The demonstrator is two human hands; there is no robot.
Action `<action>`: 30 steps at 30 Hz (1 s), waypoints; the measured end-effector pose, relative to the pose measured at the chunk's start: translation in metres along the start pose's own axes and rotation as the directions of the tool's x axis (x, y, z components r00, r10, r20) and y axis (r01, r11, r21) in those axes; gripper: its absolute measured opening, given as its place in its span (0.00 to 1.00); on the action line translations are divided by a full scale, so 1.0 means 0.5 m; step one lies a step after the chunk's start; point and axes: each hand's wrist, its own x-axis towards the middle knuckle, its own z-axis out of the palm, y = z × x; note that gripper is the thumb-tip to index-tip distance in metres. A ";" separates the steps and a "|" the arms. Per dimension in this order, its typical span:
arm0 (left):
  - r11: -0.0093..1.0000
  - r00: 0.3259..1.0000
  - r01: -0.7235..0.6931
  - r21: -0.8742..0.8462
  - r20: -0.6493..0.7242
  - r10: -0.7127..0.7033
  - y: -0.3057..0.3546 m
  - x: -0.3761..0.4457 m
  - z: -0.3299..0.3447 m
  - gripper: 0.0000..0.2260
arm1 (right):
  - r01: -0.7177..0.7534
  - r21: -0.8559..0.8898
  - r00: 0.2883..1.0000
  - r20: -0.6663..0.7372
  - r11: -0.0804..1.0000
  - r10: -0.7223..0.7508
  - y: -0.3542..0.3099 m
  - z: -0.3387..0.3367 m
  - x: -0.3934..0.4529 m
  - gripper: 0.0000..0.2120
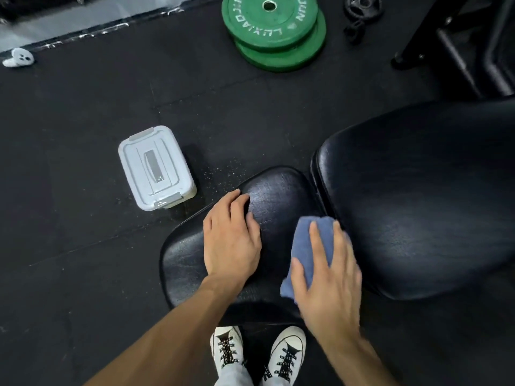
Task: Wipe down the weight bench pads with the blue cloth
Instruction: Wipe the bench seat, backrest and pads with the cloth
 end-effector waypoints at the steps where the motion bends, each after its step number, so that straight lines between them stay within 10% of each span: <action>1: 1.000 1.000 -0.003 -0.003 0.006 0.003 0.001 0.000 -0.002 0.15 | -0.030 0.031 0.999 -0.010 0.999 0.031 0.008 0.005 -0.038 0.33; 8: 0.982 0.999 -0.045 -0.181 -0.005 0.045 0.042 0.002 -0.008 0.14 | -0.060 0.197 0.997 0.060 0.979 0.049 0.108 -0.067 -0.122 0.20; 11: 0.949 0.978 -0.200 -0.245 0.007 0.208 0.142 0.003 0.002 0.15 | -0.090 0.317 0.983 -0.123 0.944 0.134 0.123 -0.140 -0.082 0.24; 19: 0.954 0.949 -0.278 0.108 0.186 0.255 0.259 -0.011 0.123 0.24 | 0.193 -0.237 0.981 0.050 0.952 -0.186 0.213 -0.109 0.135 0.26; 30: 0.993 0.992 -0.116 -0.003 0.051 0.116 0.279 -0.014 0.132 0.27 | 0.381 -0.247 0.923 0.159 0.891 -0.351 0.175 -0.100 0.355 0.29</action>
